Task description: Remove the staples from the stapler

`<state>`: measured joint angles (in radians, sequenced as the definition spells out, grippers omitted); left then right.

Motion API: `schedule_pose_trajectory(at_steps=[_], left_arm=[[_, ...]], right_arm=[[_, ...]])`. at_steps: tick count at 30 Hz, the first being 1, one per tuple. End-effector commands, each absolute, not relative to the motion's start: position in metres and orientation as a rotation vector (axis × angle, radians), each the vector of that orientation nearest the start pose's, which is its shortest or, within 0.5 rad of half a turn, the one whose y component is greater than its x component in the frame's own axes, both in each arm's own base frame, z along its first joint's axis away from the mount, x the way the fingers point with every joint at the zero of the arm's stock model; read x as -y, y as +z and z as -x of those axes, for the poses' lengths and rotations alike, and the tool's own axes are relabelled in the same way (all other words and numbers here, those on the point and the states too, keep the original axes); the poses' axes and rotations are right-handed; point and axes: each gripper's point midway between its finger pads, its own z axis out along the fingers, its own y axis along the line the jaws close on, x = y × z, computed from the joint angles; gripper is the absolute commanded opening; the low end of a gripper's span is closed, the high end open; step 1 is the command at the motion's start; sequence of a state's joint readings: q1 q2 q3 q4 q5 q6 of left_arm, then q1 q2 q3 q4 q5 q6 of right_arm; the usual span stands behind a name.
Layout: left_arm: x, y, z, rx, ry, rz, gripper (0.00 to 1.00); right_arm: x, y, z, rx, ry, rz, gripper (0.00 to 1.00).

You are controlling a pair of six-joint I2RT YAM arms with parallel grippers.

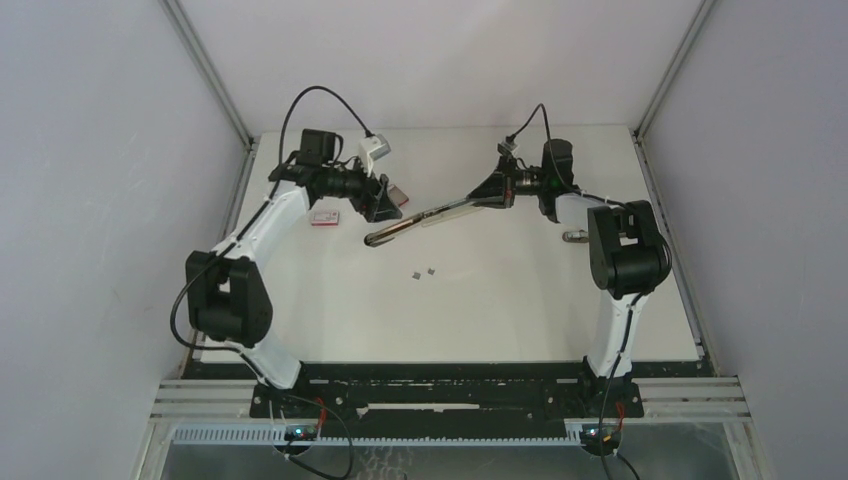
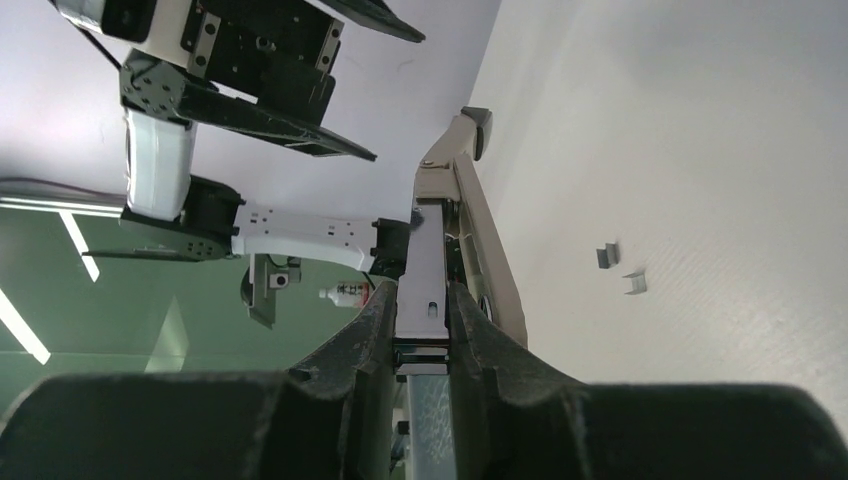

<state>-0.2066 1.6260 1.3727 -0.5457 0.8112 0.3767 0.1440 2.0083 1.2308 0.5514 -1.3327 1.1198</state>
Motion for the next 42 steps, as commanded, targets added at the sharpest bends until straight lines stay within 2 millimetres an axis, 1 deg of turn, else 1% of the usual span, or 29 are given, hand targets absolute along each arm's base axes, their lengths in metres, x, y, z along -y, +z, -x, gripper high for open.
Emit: schedule_pose_trajectory(at_steps=[1, 5, 8, 12, 17, 21, 27, 29, 34, 42], left_arm=[[0.232, 0.212, -0.347, -1.967, -1.127, -1.084, 0.82], [0.244, 0.208, -0.345, -1.991, -1.241, -1.097, 0.83], [0.251, 0.208, -0.342, -1.987, -1.332, -1.081, 0.83], [0.26, 0.206, -0.338, -1.983, -1.411, -1.083, 0.83], [0.265, 0.2, -0.33, -1.994, -1.512, -1.074, 0.82], [0.268, 0.19, -0.326, -2.015, -1.575, -1.065, 0.79], [0.273, 0.179, -0.325, -2.055, -1.639, -1.043, 0.74], [0.274, 0.178, -0.325, -2.061, -1.659, -1.037, 0.72], [0.276, 0.178, -0.325, -2.062, -1.704, -1.022, 0.64], [0.278, 0.179, -0.324, -2.053, -1.749, -1.01, 0.63]], right_arm=[[-0.247, 0.226, -0.371, -2.025, 1.991, 0.378, 0.0], [-0.251, 0.225, -0.366, -2.025, 1.989, 0.413, 0.0], [-0.254, 0.225, -0.363, -2.022, 1.986, 0.432, 0.0], [-0.258, 0.225, -0.361, -2.022, 1.99, 0.448, 0.0], [-0.259, 0.225, -0.36, -2.02, 1.985, 0.454, 0.0], [-0.259, 0.225, -0.36, -2.022, 1.982, 0.456, 0.0], [-0.258, 0.225, -0.36, -2.02, 1.976, 0.46, 0.0], [-0.258, 0.225, -0.36, -2.019, 1.974, 0.463, 0.0], [-0.258, 0.222, -0.359, -2.021, 1.956, 0.473, 0.0], [-0.257, 0.213, -0.36, -2.031, 1.908, 0.509, 0.0]])
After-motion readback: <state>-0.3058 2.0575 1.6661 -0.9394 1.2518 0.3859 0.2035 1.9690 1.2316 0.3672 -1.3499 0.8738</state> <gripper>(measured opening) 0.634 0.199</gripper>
